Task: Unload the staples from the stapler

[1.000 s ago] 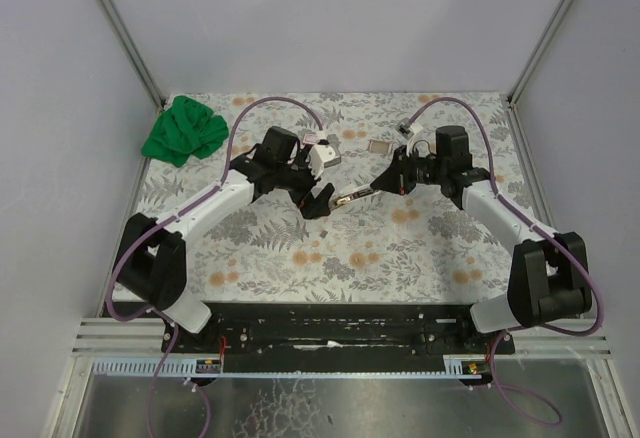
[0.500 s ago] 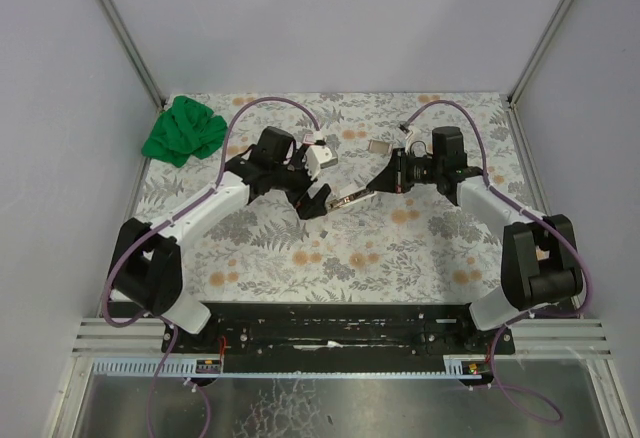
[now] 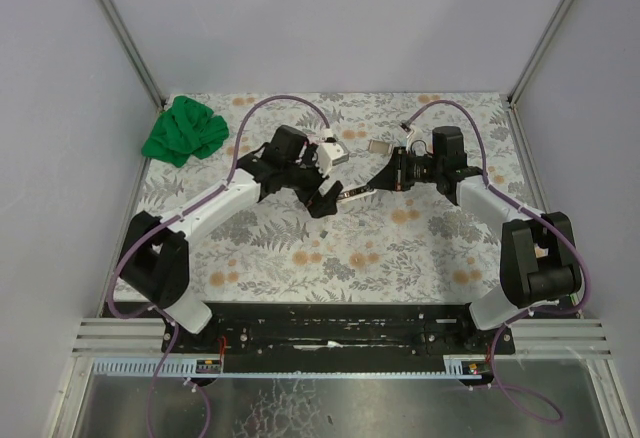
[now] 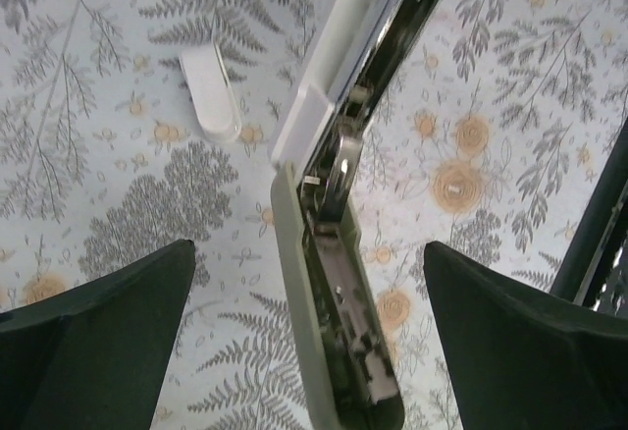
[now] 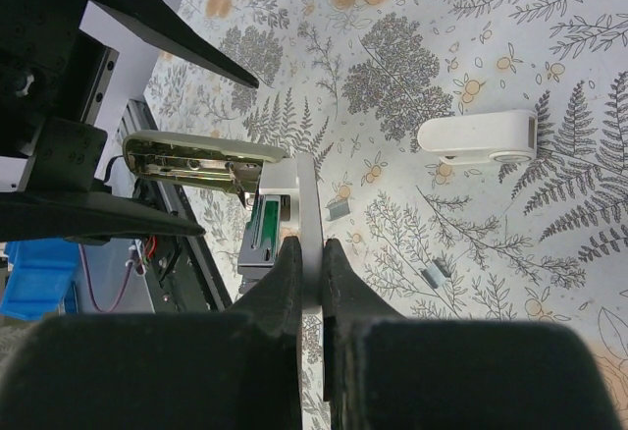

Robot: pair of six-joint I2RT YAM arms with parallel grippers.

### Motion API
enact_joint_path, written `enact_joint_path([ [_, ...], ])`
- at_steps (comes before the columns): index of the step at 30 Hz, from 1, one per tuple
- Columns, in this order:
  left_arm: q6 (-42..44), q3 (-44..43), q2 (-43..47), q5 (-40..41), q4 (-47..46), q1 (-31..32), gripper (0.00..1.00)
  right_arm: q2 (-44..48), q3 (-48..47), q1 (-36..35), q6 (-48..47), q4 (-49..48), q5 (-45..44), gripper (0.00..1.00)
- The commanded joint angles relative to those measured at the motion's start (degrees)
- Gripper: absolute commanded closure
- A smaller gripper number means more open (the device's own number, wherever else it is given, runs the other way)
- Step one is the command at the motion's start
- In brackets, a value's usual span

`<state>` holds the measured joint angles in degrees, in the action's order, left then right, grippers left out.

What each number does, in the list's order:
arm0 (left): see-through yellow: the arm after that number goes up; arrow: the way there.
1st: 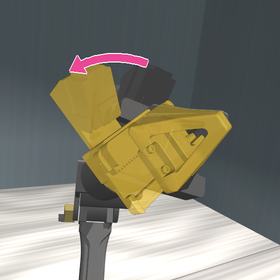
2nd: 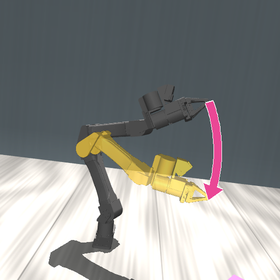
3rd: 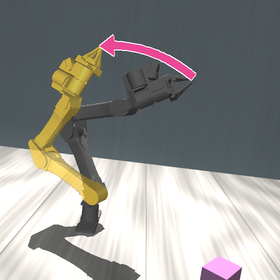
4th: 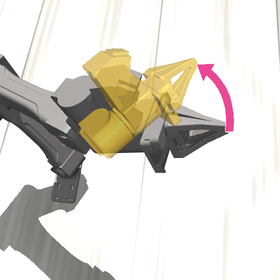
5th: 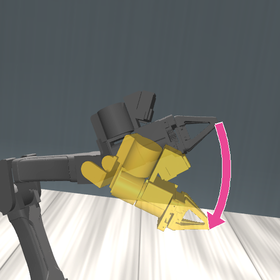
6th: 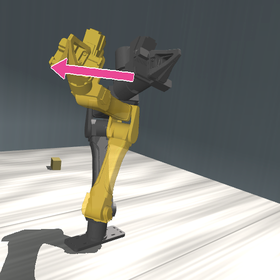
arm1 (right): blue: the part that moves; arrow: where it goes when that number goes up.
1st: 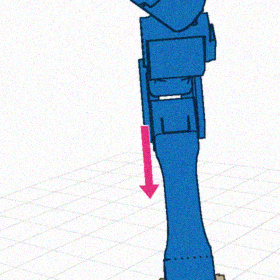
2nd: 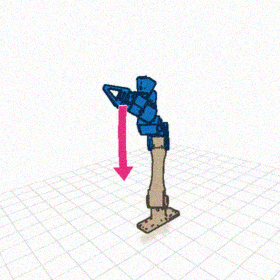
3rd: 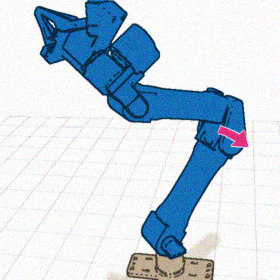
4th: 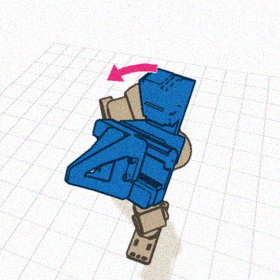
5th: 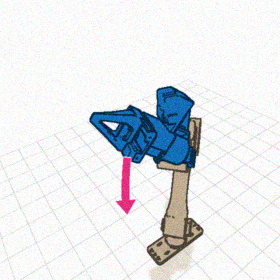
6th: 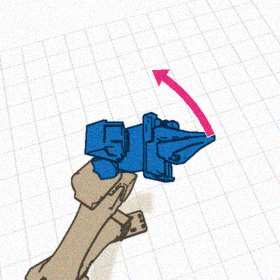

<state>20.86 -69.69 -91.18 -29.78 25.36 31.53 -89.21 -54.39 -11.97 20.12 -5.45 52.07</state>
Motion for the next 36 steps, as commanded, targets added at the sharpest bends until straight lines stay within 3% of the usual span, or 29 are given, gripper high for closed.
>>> enact_joint_path([
  [1,-2.56,-5.11,-1.35,3.01,-1.77,2.48,0.00,0.62,-2.11,-0.25,-0.44,-0.89,0.05,1.00],
  [16,5.35,-2.39,-1.02,20.86,-3.58,11.79,0.04,-1.10,-4.39,-0.19,3.44,0.98,-0.03,1.00],
  [26,8.76,0.65,-0.04,28.83,-7.17,12.75,0.09,-0.44,-3.69,-0.01,4.05,0.23,1.18,1.00],
  [31,10.01,1.61,0.72,30.33,-7.38,12.68,0.20,-0.40,-3.57,0.27,4.16,0.18,1.41,1.00],
  [36,10.69,2.74,1.87,30.01,-7.52,12.70,0.48,-0.57,-3.58,0.64,4.13,0.18,1.37,1.00],
])
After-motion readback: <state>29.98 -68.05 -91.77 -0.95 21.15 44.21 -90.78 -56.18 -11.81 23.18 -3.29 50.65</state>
